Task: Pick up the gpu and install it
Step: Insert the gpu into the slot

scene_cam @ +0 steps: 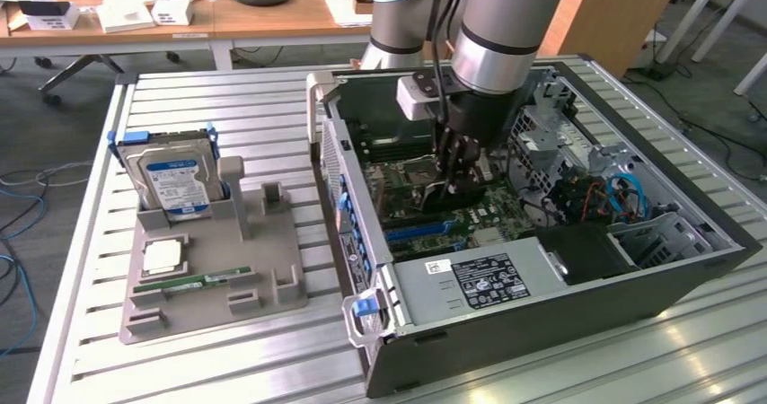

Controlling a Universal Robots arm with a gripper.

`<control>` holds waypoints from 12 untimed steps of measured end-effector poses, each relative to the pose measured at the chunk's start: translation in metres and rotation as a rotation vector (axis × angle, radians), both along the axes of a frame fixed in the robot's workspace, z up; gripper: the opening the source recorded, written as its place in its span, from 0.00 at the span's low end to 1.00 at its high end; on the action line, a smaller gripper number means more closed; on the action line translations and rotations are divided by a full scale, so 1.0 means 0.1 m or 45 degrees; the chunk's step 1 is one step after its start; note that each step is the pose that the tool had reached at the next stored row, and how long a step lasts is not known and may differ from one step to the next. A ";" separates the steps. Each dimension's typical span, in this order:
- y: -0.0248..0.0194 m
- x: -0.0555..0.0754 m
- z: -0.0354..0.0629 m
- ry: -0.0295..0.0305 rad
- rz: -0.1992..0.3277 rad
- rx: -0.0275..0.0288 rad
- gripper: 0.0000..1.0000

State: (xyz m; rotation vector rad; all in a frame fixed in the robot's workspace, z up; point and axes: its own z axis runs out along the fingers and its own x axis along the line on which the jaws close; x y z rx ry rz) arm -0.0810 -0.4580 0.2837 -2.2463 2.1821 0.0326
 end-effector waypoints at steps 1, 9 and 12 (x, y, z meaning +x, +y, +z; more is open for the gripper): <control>0.000 0.00 0.000 0.0000 0.000 0.0000 0.26; 0.003 -0.03 -0.002 0.0000 0.000 0.0000 0.26; 0.003 -0.04 -0.002 0.0000 0.000 0.0000 0.26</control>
